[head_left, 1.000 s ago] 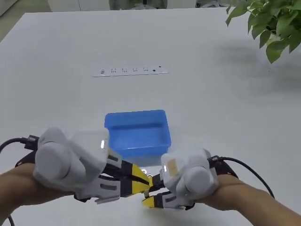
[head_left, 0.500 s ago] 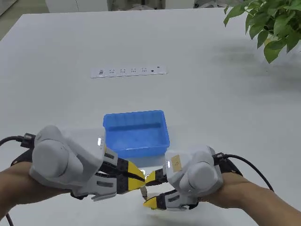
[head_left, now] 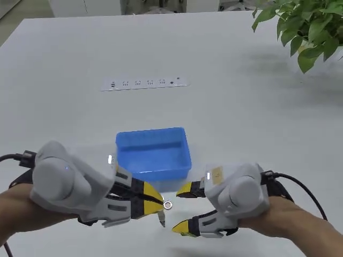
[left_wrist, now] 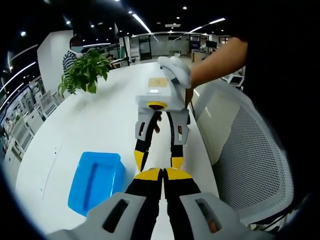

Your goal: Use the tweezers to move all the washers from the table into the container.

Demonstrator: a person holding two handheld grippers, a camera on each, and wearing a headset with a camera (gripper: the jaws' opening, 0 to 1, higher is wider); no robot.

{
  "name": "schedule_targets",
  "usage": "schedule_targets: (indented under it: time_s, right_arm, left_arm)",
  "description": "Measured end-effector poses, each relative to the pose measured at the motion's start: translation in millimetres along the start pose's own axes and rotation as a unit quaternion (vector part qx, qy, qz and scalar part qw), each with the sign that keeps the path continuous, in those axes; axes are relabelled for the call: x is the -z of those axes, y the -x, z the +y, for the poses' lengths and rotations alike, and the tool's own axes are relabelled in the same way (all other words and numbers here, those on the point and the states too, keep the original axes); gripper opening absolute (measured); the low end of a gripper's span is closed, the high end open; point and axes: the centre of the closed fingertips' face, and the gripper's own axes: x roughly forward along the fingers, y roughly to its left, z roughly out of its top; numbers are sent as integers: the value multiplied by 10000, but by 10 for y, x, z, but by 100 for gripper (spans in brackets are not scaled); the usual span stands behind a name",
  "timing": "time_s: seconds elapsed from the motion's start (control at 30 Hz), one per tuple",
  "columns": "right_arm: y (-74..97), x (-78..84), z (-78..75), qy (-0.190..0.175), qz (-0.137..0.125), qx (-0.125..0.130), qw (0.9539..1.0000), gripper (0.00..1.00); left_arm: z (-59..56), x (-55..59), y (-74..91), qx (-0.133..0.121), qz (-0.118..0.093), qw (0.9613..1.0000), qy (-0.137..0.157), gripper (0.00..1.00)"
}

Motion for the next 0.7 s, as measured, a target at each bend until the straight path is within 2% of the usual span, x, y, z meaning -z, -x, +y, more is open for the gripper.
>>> schedule_targets:
  time_s: [0.1,0.43,0.7]
  right_arm:
    - [59,8,-72,-215,-61,159,9996,46]
    - [202,33,-223,-463,-204,462,9976,56]
    - [251,36,-320,-616,-316,670,9953,69]
  left_arm:
    - [26,-16,7,-25,-14,10000,-4,5]
    - [119,-36,21,-52,-27,10000,-41,5]
    - [211,-57,34,-113,-102,9999,-18,5]
